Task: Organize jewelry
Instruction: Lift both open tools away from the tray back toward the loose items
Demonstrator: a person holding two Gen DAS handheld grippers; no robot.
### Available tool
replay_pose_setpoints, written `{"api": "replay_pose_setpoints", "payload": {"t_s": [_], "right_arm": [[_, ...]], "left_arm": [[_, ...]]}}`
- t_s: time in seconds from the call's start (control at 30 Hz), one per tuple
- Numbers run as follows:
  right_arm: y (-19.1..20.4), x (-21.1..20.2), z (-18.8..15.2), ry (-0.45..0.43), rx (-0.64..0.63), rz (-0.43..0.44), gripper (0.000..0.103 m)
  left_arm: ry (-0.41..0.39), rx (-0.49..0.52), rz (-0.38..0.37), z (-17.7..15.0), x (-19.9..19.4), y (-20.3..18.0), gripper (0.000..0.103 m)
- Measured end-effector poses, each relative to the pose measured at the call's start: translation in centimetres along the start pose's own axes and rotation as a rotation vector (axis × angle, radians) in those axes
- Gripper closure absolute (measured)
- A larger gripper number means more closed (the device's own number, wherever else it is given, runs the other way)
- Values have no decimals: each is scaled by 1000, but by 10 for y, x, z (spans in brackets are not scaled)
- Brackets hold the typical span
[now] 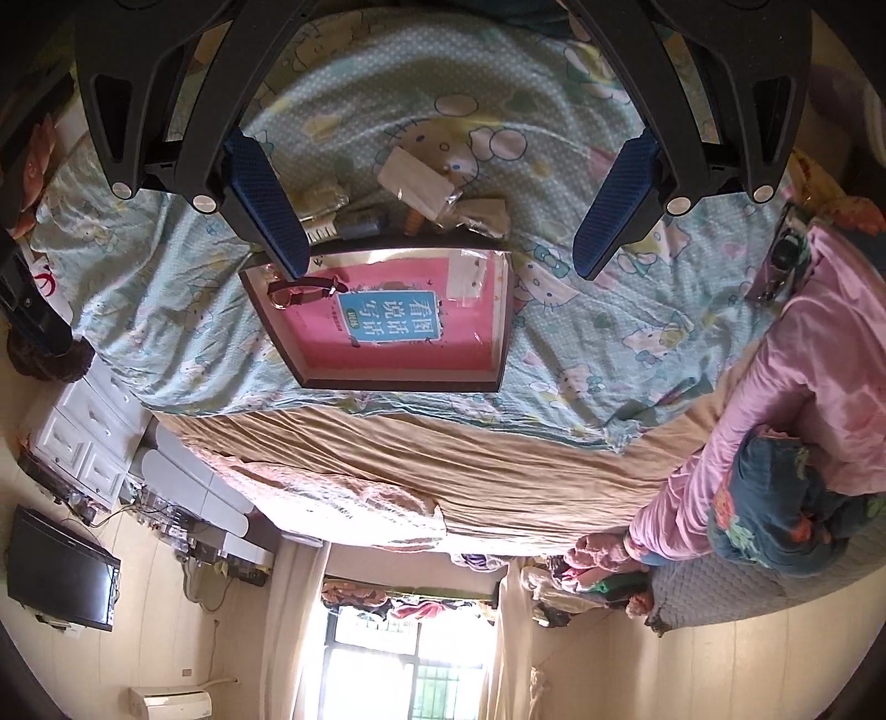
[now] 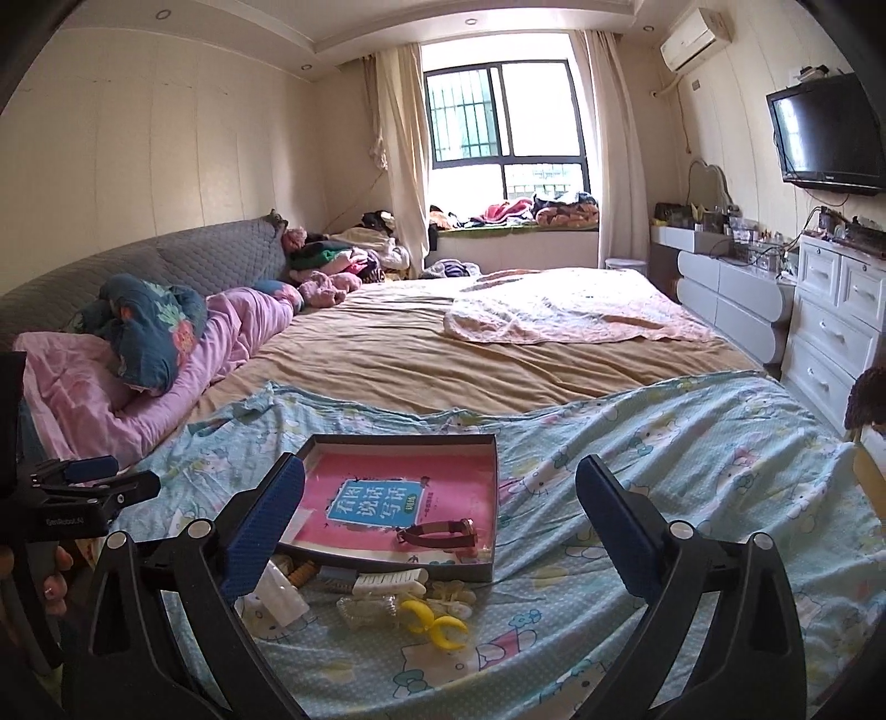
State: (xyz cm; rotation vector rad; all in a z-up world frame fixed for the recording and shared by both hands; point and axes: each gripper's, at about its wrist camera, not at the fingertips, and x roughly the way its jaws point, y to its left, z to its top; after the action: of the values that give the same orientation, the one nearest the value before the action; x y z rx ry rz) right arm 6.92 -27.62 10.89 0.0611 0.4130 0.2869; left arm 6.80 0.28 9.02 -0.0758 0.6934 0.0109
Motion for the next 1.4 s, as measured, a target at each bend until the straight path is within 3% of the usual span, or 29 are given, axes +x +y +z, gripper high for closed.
{"api": "replay_pose_setpoints", "payload": {"t_s": [0.63, 0.97, 1.4], "right_arm": [[-12, -33, -13, 4, 10, 26, 5], [-12, -16, -33, 69, 8, 42, 5], [-26, 22, -71, 186, 9, 47, 5]], "left_arm": [[41, 20, 23, -36, -6, -13, 11], [91, 35, 31, -59, 11, -17, 11], [189, 4, -4, -83, 62, -14, 11]]}}
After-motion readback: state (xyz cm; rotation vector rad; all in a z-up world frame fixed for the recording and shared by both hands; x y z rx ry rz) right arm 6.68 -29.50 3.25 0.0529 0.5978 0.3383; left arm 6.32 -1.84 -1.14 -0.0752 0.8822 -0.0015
